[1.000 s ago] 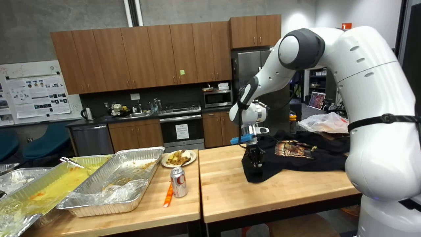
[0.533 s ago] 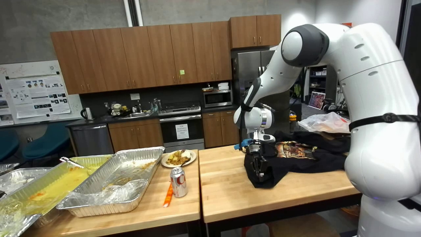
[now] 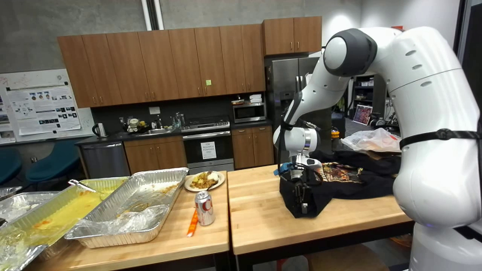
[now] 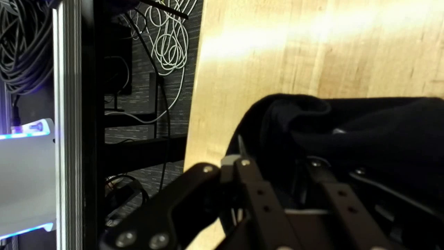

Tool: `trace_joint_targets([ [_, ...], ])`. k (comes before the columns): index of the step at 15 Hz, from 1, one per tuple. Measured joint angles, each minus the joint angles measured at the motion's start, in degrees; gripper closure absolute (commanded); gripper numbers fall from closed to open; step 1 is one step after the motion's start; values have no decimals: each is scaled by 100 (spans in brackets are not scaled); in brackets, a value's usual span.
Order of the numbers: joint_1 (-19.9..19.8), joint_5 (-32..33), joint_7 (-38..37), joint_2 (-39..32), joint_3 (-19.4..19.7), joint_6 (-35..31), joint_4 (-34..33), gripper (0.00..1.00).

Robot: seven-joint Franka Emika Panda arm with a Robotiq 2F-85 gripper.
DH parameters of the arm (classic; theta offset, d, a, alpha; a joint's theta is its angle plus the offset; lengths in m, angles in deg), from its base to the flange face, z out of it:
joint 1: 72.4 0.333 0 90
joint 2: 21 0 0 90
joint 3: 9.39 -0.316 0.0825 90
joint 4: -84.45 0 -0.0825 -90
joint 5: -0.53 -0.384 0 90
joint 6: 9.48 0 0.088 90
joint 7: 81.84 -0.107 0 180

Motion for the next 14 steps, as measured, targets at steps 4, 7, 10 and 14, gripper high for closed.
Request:
trace_joint_targets([
  [4,4,295,105,51,-12,-2,-156,16],
  [7,48,665,175,104,-54,1,-335,0],
  [10,80,840,406,255,-143,17,-433,0],
  [14,123,1104,729,604,-267,78,-447,0],
])
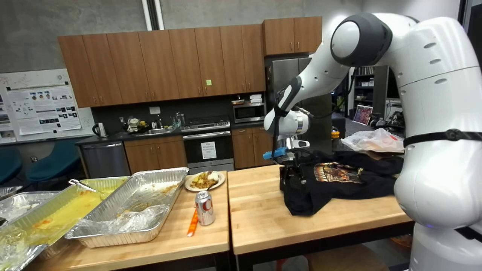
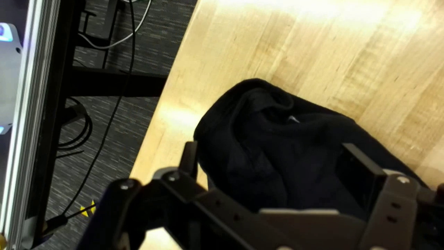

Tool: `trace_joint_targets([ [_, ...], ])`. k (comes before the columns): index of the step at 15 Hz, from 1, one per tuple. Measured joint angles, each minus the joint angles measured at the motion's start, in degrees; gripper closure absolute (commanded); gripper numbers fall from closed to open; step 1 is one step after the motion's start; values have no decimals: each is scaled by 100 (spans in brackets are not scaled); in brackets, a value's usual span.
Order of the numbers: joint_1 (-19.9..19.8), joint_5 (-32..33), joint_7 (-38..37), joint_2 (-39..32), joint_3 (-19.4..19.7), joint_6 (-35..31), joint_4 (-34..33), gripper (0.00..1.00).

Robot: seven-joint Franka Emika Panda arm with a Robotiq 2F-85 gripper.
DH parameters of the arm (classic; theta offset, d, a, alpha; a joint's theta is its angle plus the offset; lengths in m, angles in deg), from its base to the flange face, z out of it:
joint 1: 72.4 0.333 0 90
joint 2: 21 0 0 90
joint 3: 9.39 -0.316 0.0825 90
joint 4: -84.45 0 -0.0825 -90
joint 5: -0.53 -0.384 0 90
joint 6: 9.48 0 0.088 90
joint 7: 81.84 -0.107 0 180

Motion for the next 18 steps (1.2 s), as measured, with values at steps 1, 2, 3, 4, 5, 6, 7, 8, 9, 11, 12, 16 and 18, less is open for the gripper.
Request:
trace_joint_targets([
  [1,0,111,17,76,-1,50,1,0],
  [2,-12,228,19,133,14,81,3,0],
  [3,-37,325,22,176,45,82,10,0],
  [4,-81,411,27,208,91,71,25,0],
  [5,-141,484,30,231,147,52,42,0],
  [6,-217,535,33,250,215,20,68,0],
  [7,-298,592,34,262,283,-46,96,0],
  [8,-381,635,33,266,353,-140,127,0],
  [9,-467,633,39,265,414,-269,168,0],
  [11,-630,607,31,263,530,-574,267,0],
  [12,-697,623,-7,258,602,-744,327,0],
  [16,-877,722,-255,159,917,-1326,522,0],
  [18,-936,802,-429,98,1073,-1544,587,0],
])
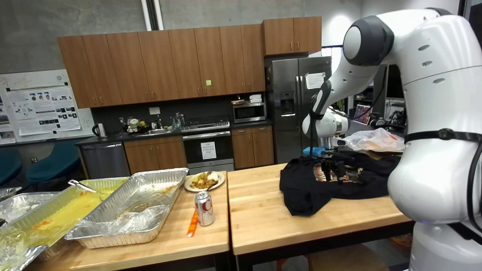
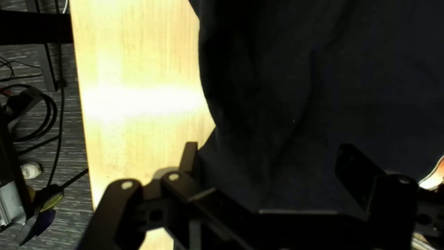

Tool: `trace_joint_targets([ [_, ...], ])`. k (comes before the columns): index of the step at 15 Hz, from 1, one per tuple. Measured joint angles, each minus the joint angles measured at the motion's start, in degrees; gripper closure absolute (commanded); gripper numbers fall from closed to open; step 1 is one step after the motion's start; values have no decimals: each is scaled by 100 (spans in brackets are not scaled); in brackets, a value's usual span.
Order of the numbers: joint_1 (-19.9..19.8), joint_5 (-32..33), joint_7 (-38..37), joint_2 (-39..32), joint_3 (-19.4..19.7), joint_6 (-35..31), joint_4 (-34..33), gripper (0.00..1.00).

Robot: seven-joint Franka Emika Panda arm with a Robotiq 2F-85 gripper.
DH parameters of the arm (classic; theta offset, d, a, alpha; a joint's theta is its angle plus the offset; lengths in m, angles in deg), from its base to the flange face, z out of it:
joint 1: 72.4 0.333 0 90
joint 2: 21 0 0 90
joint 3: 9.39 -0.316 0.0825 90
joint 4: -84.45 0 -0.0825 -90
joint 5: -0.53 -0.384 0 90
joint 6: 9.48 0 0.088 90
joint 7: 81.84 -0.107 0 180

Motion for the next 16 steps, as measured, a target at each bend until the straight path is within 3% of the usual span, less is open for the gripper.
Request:
trace_joint_targets([
  [5,-126,164,-375,-66,313,-397,28,0],
  [12,-145,244,-447,-146,345,-420,1,0],
  [16,-223,552,-486,-467,561,-378,-160,0],
])
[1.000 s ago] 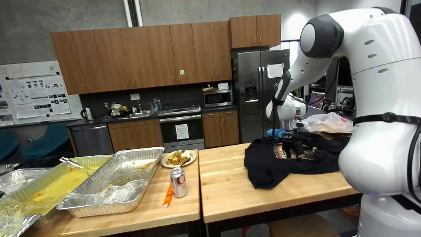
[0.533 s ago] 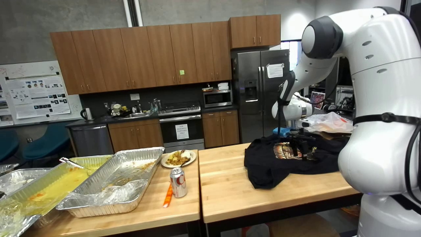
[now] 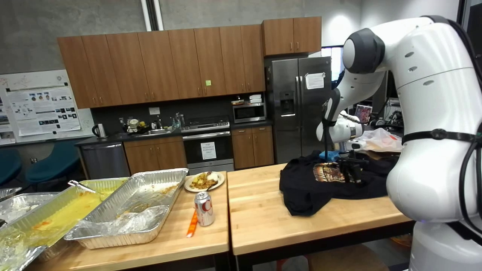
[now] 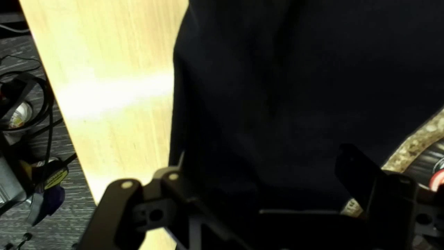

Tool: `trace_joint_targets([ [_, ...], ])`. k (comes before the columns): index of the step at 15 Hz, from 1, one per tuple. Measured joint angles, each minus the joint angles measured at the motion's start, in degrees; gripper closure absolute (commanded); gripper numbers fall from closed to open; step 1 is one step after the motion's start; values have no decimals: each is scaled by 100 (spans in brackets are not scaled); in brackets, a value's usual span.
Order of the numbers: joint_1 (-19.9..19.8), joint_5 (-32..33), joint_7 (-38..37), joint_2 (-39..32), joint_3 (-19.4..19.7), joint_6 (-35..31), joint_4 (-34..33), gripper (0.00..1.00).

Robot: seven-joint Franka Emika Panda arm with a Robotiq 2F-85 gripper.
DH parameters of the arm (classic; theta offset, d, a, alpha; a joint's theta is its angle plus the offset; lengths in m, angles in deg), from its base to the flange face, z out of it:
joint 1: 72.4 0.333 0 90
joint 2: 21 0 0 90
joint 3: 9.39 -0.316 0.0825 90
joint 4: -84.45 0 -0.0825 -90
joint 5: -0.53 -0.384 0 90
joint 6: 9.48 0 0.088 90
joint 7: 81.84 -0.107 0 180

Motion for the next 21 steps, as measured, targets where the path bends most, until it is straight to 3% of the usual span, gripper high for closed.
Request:
trace_joint_targets([
  [4,-21,8,13,-84,-2,-5,-35,3],
  [5,19,14,-7,-86,-10,-13,-29,27],
  [7,117,75,-35,-111,-37,-31,-18,30],
  [8,159,137,-48,-123,-48,-33,-18,8],
  [9,211,177,-74,-126,-56,-33,-17,9],
  [10,263,181,-99,-128,-72,-35,-13,40],
  [11,293,186,-101,-131,-84,-36,-9,37],
  [13,314,188,-85,-139,-111,-55,-9,44],
  [18,339,188,-47,-147,-212,-170,-43,86],
  [20,343,184,-26,-149,-268,-218,-44,99],
  [21,343,169,1,-154,-295,-239,-44,100],
])
